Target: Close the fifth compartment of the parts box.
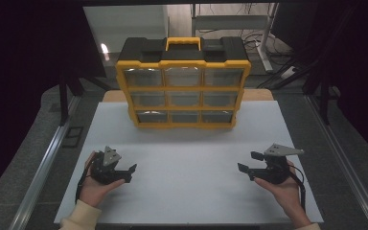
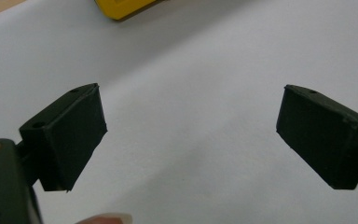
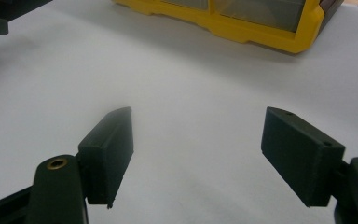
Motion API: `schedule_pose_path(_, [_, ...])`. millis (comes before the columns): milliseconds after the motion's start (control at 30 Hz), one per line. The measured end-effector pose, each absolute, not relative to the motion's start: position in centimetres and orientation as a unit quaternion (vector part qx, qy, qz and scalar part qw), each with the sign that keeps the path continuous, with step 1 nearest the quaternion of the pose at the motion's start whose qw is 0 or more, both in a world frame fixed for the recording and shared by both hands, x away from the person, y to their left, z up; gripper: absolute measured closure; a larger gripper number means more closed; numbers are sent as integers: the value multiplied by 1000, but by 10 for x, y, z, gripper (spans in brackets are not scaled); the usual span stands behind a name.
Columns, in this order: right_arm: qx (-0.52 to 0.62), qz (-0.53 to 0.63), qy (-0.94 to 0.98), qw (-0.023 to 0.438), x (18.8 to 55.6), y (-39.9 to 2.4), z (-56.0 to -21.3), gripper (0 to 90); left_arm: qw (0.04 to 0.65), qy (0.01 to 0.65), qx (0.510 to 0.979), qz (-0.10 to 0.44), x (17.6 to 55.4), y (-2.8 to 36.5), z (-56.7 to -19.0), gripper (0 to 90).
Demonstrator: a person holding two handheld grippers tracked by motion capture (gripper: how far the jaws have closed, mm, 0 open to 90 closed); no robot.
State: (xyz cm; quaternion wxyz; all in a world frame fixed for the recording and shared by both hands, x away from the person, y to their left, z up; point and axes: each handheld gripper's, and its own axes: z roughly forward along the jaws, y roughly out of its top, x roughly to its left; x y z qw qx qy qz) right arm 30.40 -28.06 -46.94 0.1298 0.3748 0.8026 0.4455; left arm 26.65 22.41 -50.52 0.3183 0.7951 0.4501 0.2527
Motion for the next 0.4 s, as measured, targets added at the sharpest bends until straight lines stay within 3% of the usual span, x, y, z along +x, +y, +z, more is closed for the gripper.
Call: schedule_pose_path(400, [372,447,802,138,305,-280,-469,254,317,450,796,252,267,224,-506,87])
